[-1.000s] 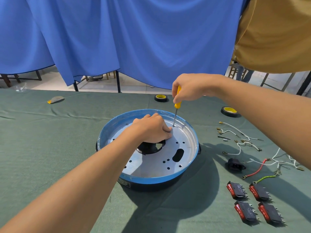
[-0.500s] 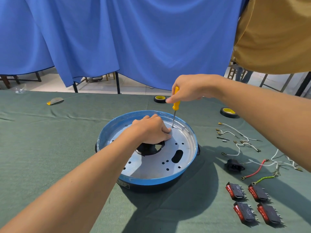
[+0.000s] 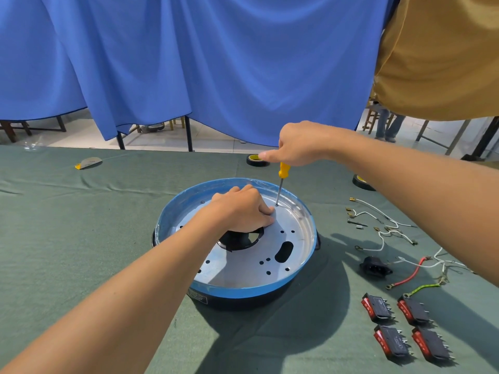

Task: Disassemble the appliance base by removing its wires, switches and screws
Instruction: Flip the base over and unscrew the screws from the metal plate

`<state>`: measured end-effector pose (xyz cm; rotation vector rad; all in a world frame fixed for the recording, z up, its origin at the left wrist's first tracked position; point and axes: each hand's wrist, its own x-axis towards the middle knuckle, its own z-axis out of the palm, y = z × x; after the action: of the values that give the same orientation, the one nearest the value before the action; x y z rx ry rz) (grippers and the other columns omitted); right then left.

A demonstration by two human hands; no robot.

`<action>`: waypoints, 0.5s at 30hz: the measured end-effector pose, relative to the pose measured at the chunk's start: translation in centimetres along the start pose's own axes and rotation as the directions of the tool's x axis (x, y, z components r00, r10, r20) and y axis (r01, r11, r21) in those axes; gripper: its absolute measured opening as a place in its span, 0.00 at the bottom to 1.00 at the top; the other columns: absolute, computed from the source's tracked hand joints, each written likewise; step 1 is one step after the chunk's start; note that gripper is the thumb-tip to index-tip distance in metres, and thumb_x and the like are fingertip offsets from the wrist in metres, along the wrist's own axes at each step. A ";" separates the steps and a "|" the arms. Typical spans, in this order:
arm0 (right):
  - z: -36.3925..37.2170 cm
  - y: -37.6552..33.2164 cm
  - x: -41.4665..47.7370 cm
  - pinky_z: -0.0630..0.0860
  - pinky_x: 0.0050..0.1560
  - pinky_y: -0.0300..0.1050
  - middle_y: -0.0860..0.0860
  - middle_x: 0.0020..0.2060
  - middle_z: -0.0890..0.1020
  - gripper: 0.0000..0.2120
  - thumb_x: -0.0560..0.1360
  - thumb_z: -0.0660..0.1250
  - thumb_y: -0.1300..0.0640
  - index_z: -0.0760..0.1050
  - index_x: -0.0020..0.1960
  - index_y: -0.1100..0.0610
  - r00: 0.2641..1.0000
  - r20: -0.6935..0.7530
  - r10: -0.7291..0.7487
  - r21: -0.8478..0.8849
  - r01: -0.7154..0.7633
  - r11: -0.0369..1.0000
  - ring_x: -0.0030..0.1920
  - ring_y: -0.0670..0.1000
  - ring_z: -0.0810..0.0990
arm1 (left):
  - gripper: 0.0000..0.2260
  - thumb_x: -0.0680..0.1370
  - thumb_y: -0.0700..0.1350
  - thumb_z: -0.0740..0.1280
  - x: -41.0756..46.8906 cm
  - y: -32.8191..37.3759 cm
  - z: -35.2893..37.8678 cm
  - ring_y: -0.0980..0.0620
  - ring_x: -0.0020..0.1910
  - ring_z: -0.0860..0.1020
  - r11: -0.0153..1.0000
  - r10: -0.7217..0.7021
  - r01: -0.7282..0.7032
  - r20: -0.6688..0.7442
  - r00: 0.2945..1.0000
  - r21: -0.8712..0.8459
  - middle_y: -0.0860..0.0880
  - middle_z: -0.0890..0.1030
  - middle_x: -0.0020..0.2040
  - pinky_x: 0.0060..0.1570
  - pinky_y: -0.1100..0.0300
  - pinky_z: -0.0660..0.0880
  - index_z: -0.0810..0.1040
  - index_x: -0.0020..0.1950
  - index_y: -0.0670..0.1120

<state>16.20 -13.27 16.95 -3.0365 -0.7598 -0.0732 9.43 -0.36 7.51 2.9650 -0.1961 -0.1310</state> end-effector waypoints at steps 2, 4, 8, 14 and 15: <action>0.4 0.0 -0.1 0.62 0.32 0.44 0.55 0.31 0.73 0.22 0.78 0.64 0.43 0.73 0.37 0.61 0.999 -0.039 -0.008 0.017 0.009 1.000 0.34 0.54 0.68 | 0.18 0.79 0.62 0.59 0.0 0.0 0.0 0.46 0.64 0.68 1.000 0.002 -0.002 -0.001 1.000 -0.003 0.53 0.73 0.64 0.46 0.49 0.63 0.78 0.64 0.58; 0.3 -0.2 -0.2 0.65 0.35 0.44 0.61 0.42 0.81 0.14 0.76 0.67 0.51 0.80 0.49 0.63 1.000 -0.014 -0.016 0.022 0.016 1.000 0.38 0.54 0.70 | 0.18 0.79 0.62 0.59 0.0 0.0 0.0 0.46 0.64 0.68 1.000 0.001 -0.001 0.002 1.000 -0.004 0.53 0.73 0.64 0.46 0.49 0.63 0.78 0.64 0.58; -0.5 -0.1 0.0 0.71 0.36 0.43 0.58 0.48 0.83 0.12 0.74 0.69 0.50 0.81 0.50 0.58 0.994 0.102 -0.032 0.012 0.031 0.999 0.40 0.55 0.76 | 0.18 0.79 0.62 0.59 0.0 0.0 0.0 0.46 0.64 0.68 1.000 -0.001 0.001 0.005 1.000 -0.005 0.53 0.73 0.65 0.46 0.49 0.63 0.78 0.65 0.58; 0.3 0.0 -0.1 0.63 0.33 0.46 0.55 0.30 0.70 0.21 0.78 0.63 0.46 0.67 0.33 0.59 0.999 -0.035 0.003 -0.036 -0.004 0.999 0.33 0.54 0.67 | 0.18 0.79 0.61 0.59 -0.1 0.0 0.0 0.45 0.65 0.68 1.000 0.006 -0.006 0.003 1.000 -0.006 0.53 0.73 0.66 0.47 0.49 0.63 0.77 0.65 0.59; 0.3 -0.2 -0.2 0.66 0.34 0.49 0.59 0.33 0.75 0.16 0.77 0.64 0.50 0.72 0.37 0.61 0.999 -0.036 -0.001 -0.028 0.000 1.000 0.35 0.55 0.68 | 0.18 0.79 0.61 0.59 -0.1 0.0 0.0 0.45 0.65 0.68 1.000 0.006 -0.006 0.003 1.000 -0.004 0.53 0.73 0.66 0.47 0.49 0.63 0.77 0.65 0.59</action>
<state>15.95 -13.20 16.65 -3.0526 -0.7635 -0.1390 9.35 -0.33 7.50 2.9600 -0.2052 -0.1350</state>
